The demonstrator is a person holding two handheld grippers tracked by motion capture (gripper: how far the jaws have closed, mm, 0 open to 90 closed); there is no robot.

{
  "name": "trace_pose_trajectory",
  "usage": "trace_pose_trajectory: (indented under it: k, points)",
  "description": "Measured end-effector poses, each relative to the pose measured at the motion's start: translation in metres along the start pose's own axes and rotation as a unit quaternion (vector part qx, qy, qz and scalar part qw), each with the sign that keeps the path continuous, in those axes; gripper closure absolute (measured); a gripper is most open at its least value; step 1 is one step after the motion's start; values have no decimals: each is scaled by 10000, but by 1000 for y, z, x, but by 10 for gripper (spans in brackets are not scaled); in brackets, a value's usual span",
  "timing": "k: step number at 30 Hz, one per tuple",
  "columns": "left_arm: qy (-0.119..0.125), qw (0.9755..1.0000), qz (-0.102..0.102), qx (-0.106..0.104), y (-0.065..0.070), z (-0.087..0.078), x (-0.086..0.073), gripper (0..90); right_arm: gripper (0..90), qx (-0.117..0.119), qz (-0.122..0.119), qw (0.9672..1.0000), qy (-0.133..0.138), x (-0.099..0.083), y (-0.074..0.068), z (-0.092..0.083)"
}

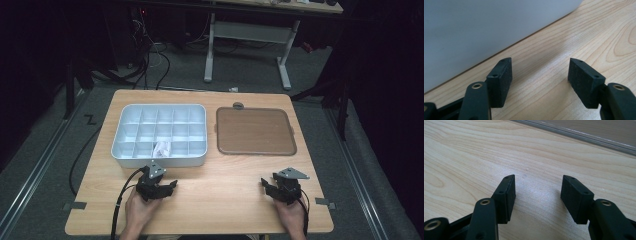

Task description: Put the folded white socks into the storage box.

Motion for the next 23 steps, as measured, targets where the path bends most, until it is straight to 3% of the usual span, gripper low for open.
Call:
trace_pose_trajectory:
  k: [3, 23]
  points:
    - [185, 9998, 9, -74, -2, 0, -2, 348, 460, 0, 1, 10000, 0, 0, 0, 0]
    - [191, 9998, 3, -49, -2, 0, -1, 341, 457, 0, 2, 10000, -2, 0, 0, 0]
Point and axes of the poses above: each handheld gripper's, and its own axes: z roughly forward along the jaws, x roughly out of its top, y roughly to its right, the point moved 3 cm from there along z, roughly forward along the jaws, and after that the axes turned 8 degrees about -z, right-handed, at the moved point
